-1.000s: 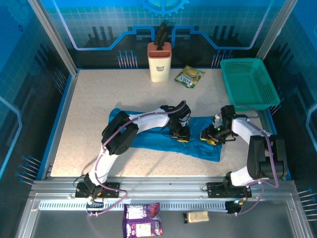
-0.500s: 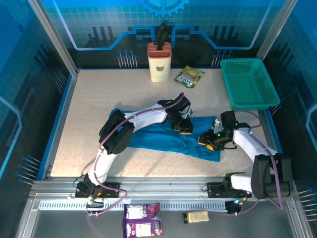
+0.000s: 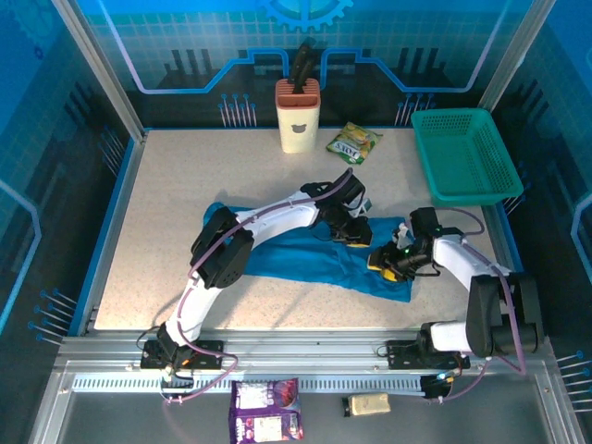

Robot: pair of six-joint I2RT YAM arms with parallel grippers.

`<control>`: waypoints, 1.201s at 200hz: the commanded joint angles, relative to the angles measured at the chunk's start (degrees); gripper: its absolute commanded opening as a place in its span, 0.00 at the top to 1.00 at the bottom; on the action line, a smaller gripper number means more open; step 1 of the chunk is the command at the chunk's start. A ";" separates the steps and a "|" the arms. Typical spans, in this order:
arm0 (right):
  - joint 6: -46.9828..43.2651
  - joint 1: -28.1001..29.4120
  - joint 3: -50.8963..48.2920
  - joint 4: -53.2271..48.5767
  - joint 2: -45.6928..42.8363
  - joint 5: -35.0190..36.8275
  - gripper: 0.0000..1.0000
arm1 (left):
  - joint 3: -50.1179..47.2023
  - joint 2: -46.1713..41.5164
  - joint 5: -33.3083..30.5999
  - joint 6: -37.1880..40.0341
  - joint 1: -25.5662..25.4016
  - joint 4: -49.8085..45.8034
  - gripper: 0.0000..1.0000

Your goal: Fold the inside-out t-shirt

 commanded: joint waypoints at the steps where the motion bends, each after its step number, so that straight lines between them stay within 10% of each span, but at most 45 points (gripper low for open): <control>1: 1.52 -4.75 2.01 0.13 -4.22 -0.78 0.55 | -1.64 1.67 2.51 -1.50 -1.04 -0.04 0.81; 63: -4.60 -15.05 12.31 2.58 7.49 -1.43 0.60 | -5.89 2.92 2.20 -1.49 -2.00 0.63 0.81; 180: -7.85 -14.47 19.67 7.66 22.19 5.62 0.70 | -8.06 1.10 0.06 -1.39 -1.93 0.83 0.81; 240: -6.34 -14.21 20.50 9.10 21.71 3.67 1.00 | -13.45 -6.83 -0.38 -3.70 0.59 7.25 0.78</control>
